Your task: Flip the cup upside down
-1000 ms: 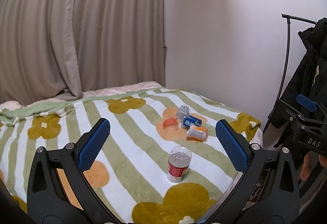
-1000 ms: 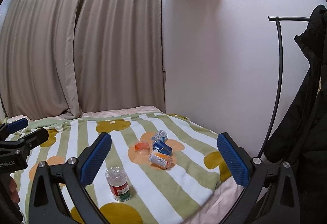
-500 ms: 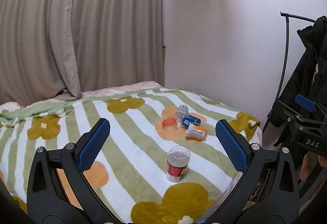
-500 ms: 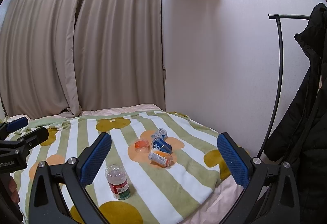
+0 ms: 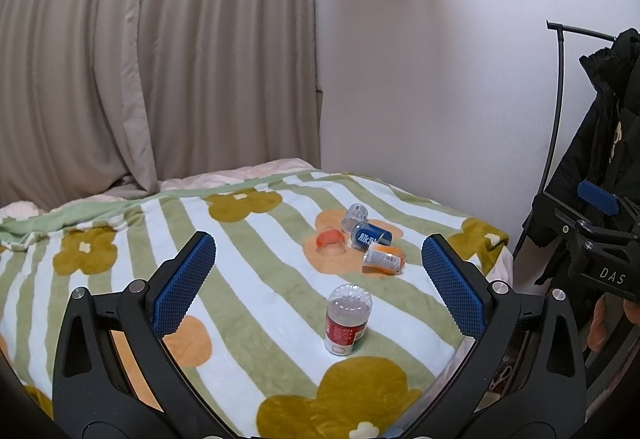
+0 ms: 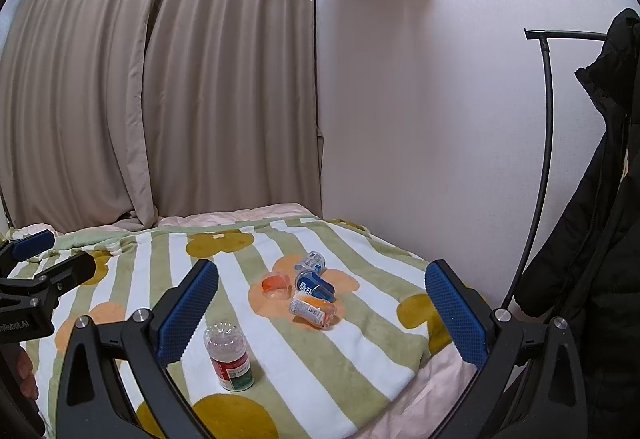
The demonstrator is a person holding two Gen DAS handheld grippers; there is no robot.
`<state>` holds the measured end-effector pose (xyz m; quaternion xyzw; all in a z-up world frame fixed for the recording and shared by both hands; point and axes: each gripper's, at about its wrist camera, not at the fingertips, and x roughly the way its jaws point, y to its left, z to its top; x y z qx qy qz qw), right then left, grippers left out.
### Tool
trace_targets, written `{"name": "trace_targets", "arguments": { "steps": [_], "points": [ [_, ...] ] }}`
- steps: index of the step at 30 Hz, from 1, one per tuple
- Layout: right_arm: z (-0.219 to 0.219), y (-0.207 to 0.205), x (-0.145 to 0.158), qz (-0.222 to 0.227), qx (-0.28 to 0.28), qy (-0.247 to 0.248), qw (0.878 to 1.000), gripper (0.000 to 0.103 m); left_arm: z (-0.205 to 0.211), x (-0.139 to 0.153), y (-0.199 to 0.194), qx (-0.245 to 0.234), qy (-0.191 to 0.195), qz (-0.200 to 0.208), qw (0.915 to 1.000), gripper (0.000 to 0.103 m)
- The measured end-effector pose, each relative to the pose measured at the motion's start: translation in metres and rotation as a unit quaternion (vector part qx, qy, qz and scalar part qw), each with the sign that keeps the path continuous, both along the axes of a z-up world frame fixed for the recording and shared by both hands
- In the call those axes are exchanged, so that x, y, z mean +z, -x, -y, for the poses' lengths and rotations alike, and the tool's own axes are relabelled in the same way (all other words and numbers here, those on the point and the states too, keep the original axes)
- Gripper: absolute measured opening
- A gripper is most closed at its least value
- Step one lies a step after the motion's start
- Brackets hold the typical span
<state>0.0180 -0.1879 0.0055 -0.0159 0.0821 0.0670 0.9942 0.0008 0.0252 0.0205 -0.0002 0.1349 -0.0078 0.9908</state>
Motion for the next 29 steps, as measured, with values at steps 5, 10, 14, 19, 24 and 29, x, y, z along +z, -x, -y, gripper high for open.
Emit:
{"name": "trace_targets", "arguments": {
  "steps": [5, 10, 14, 19, 24, 29],
  "points": [
    [0.000, 0.000, 0.000, 0.000, 0.001, 0.001, 1.000, 0.103, 0.001, -0.001, -0.002, -0.004, -0.003, -0.002, 1.0000, 0.103],
    [0.000, -0.001, 0.001, -0.001, 0.001, 0.001, 1.000, 0.103, 0.003, -0.002, -0.003, -0.005, -0.003, 0.000, 1.0000, 0.103],
    [0.000, 0.000, 0.000, -0.001, 0.001, 0.001, 1.000, 0.103, 0.003, -0.002, -0.003, -0.008, -0.005, 0.003, 1.0000, 0.103],
    [0.000, -0.001, 0.000, -0.001, 0.001, 0.001, 1.000, 0.103, 0.004, -0.002, 0.002, -0.002, -0.014, 0.016, 0.9998, 0.103],
    [0.000, -0.001, 0.000, -0.001, 0.002, 0.000, 1.000, 0.103, 0.006, 0.001, 0.007, 0.004, -0.018, 0.034, 0.9992, 0.103],
    [0.000, -0.001, 0.001, -0.001, 0.001, 0.001, 1.000, 0.103, 0.005, 0.003, 0.009, 0.005, -0.019, 0.043, 0.9989, 0.103]
  ]
}}
